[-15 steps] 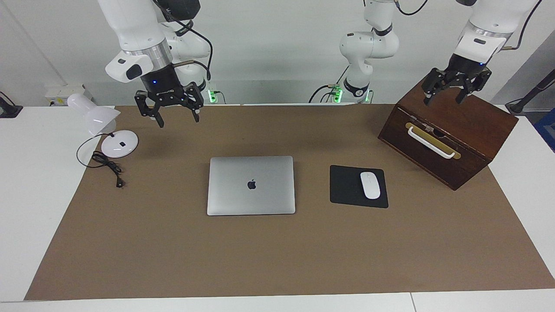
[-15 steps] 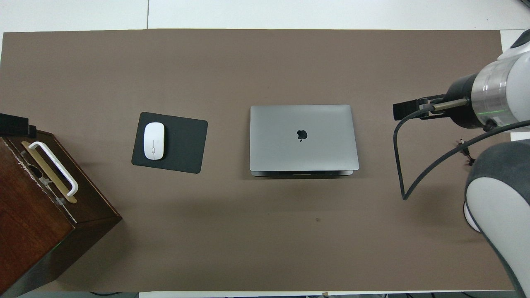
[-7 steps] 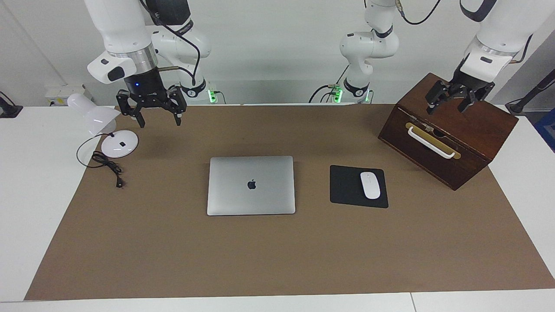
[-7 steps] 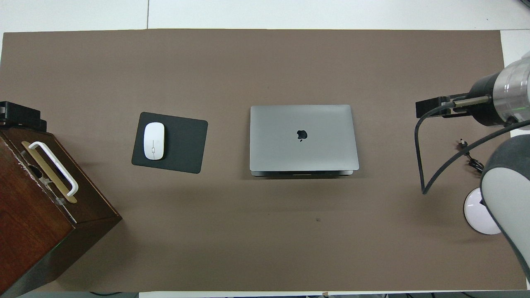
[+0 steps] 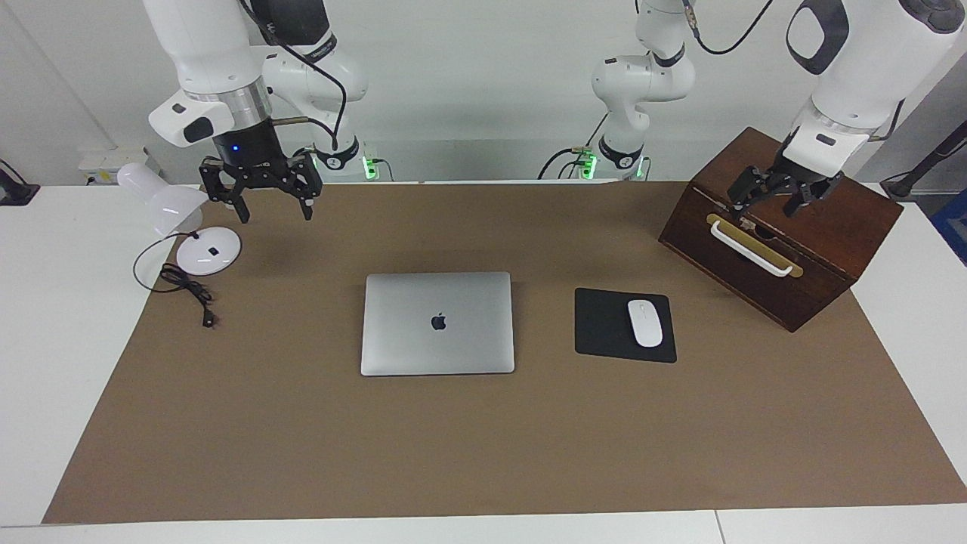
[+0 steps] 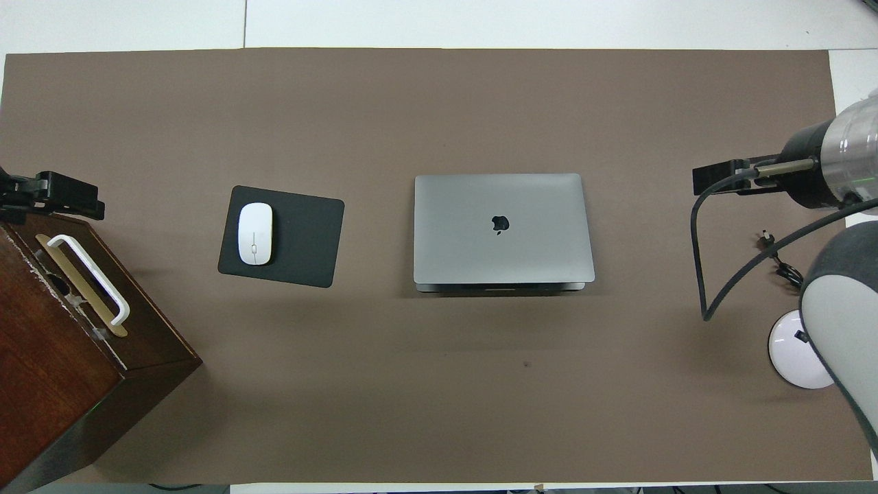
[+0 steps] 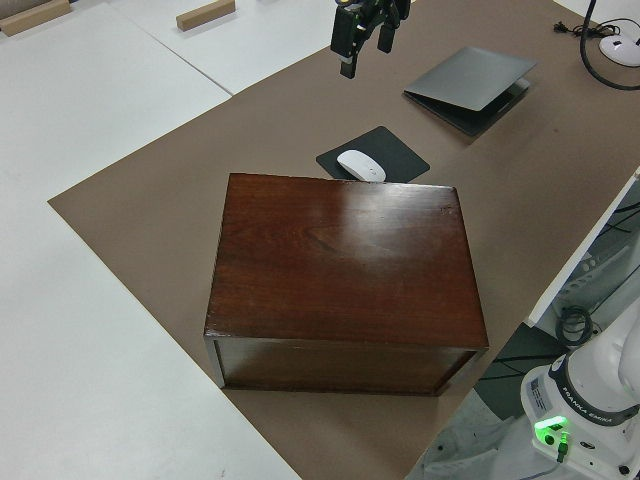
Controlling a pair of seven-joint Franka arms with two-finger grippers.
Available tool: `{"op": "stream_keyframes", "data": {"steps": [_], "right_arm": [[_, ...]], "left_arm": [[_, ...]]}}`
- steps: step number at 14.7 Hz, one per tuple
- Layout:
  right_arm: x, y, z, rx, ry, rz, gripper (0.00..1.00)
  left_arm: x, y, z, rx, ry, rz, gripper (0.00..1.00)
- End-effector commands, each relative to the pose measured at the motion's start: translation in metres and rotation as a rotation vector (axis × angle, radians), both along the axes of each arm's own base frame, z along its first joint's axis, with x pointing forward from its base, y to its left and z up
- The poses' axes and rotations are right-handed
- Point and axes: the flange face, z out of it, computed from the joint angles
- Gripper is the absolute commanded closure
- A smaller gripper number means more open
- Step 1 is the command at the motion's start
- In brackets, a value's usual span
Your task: Close laptop with both arms
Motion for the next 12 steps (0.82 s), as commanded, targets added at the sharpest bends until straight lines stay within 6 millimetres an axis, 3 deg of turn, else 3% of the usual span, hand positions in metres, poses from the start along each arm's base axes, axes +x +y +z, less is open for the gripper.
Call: {"op": "stream_keyframes", "data": {"steps": [1,12], "right_arm": [[-0.0075,-0.0014,0.0004,-0.014,0.001,-0.013,0.0],[-0.0079,-0.0023,0.0005,-0.017,0.001,-0.011,0.0]], "left_arm": [[-0.0042,0.0004,-0.0022,-0.011,-0.012,-0.032,0.0],[-0.0036,0.0002,-0.003,-0.011,-0.012,0.013,0.0]]}}
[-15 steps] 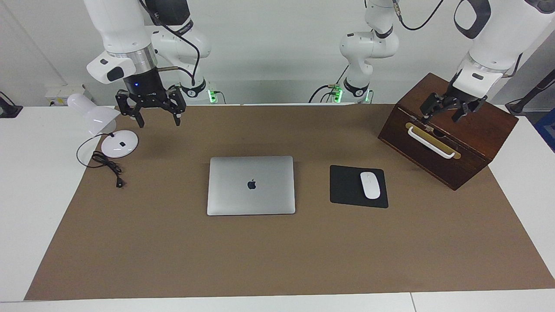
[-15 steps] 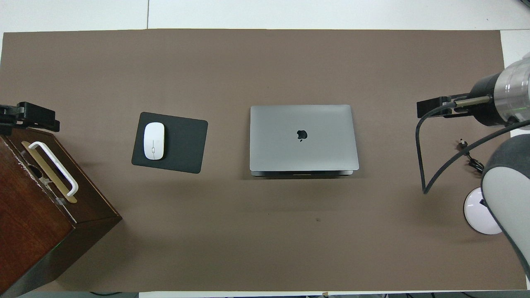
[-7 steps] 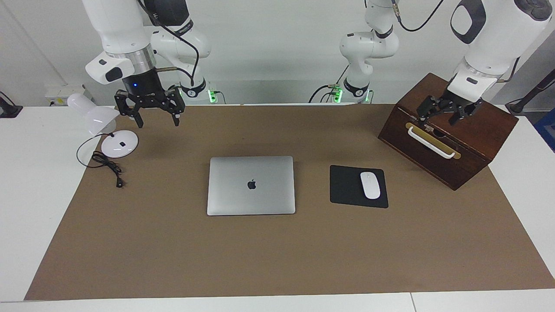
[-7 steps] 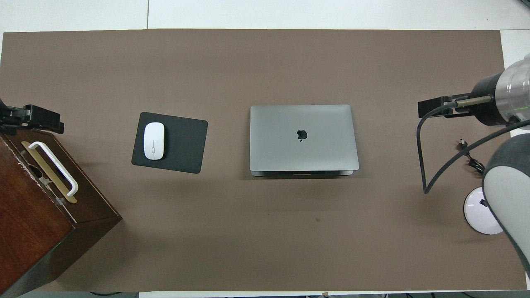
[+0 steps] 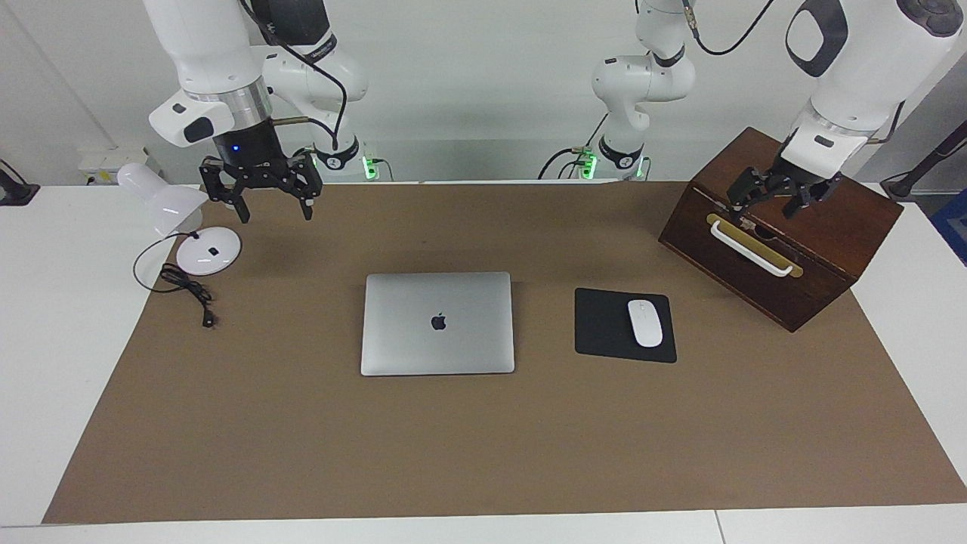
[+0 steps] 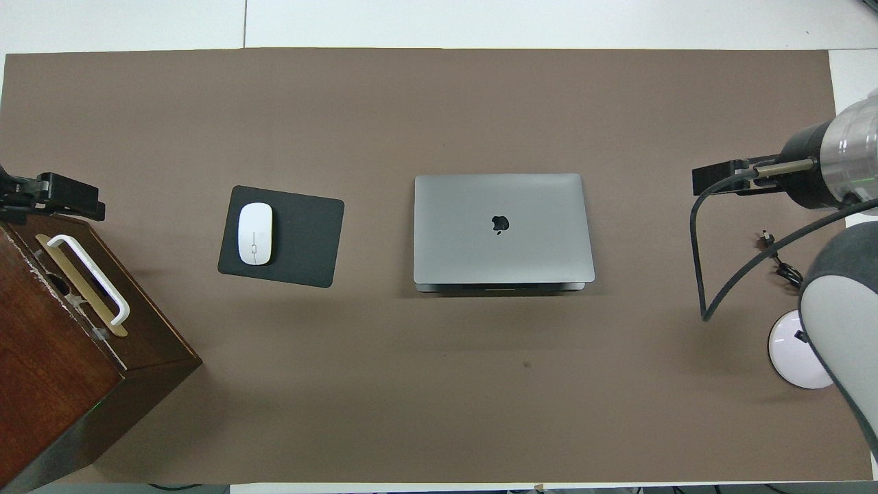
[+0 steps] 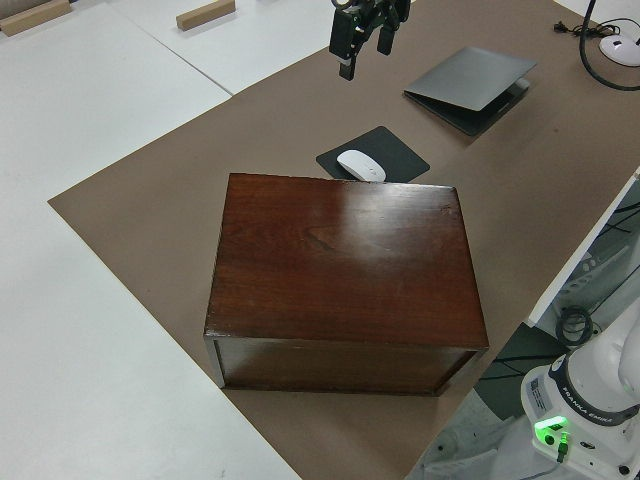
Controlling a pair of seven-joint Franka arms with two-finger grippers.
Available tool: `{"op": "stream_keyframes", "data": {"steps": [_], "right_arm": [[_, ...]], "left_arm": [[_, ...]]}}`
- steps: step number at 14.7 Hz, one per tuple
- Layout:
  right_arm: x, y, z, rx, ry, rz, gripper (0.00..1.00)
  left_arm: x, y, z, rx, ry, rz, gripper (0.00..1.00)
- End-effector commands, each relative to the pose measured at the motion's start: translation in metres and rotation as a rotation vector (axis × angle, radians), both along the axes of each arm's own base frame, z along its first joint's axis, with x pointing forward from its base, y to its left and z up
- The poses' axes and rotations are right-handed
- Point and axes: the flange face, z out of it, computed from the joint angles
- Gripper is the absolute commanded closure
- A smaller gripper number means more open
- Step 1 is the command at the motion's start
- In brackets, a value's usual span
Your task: Close laptop with both arms
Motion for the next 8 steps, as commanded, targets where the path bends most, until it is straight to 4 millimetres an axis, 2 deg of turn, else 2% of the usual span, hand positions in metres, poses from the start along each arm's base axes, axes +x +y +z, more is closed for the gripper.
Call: {"op": "stream_keyframes", "data": {"steps": [1,4,8], "right_arm": [[-0.008,-0.003,0.001,-0.015,0.001,-0.013,0.0],[-0.007,-0.013,0.0,-0.018,0.006,-0.026,0.0],[-0.007,-0.014,-0.001,-0.017,0.008,-0.03,0.0]], "left_arm": [[-0.004,-0.001,0.0,-0.011,-0.014,0.012,0.0],[-0.004,-0.001,0.0,-0.011,-0.014,0.01,0.0],[-0.004,-0.001,0.0,-0.013,-0.013,0.009,0.0]]}}
